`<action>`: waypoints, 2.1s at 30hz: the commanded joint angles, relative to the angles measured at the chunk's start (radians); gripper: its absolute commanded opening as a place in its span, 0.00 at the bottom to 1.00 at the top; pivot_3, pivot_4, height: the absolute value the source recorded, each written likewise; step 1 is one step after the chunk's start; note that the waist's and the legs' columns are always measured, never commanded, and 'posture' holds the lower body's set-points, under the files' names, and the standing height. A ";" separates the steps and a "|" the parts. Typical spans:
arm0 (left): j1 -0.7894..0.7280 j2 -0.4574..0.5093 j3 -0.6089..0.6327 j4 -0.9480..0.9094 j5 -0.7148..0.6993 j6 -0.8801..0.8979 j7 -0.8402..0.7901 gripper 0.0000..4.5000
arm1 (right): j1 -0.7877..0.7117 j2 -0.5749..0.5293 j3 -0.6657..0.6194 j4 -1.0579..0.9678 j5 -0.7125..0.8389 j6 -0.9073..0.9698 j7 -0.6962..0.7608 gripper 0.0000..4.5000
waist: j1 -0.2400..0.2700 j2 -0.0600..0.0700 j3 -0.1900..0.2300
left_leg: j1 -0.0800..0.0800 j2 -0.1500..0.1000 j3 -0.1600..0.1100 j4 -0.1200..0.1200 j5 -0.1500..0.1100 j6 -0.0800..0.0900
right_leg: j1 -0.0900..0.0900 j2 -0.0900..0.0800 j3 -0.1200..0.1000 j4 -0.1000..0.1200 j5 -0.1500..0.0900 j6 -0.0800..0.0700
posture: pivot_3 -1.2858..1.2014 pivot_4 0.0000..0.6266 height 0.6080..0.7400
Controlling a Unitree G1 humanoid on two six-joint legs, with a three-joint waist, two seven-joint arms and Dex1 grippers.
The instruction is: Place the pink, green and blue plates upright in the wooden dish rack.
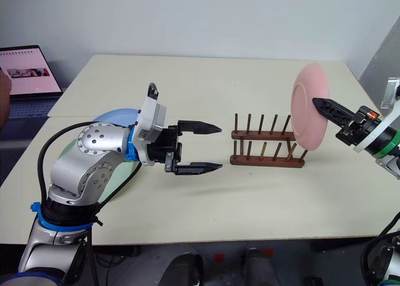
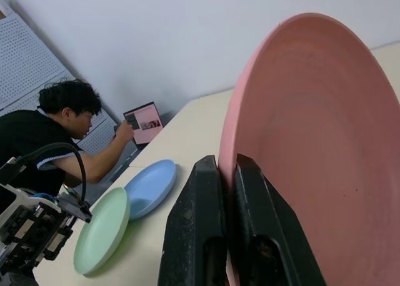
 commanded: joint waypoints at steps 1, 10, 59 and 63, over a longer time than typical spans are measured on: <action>-0.025 -0.003 0.022 -0.025 -0.026 0.005 0.004 0.91 | -0.022 -0.027 0.009 0.011 -0.020 -0.034 0.033 0.01 | 0.000 0.000 0.000 | 0.000 0.000 0.000 0.000 0.000 0.000 | 0.000 0.000 0.000 0.000 0.000 0.000 | 0.52 0.24 0.91; -0.032 -0.004 0.023 -0.026 -0.034 0.013 0.011 0.91 | -0.051 -0.024 0.042 0.072 -0.097 -0.074 0.020 0.18 | 0.000 0.000 0.000 | 0.000 0.000 0.000 0.000 0.000 0.000 | 0.000 0.000 0.000 0.000 0.000 0.000 | 0.52 0.24 0.91; 0.629 -0.198 0.932 0.098 -0.082 0.201 0.944 1.00 | -0.331 -0.047 0.717 -0.138 -0.748 -0.675 0.876 1.00 | 0.025 -0.007 -0.002 | 0.000 0.014 0.004 0.000 0.000 -0.002 | -0.006 0.002 -0.002 0.002 0.001 -0.018 | 0.52 0.24 0.91; 0.614 -0.193 0.883 0.146 -0.083 0.247 0.954 1.00 | -0.328 -0.056 0.707 -0.156 -0.746 -0.660 0.870 1.00 | 0.024 -0.008 -0.003 | 0.000 0.015 0.005 0.000 0.000 -0.002 | -0.006 0.002 -0.002 0.002 0.001 -0.018 | 0.52 0.24 0.91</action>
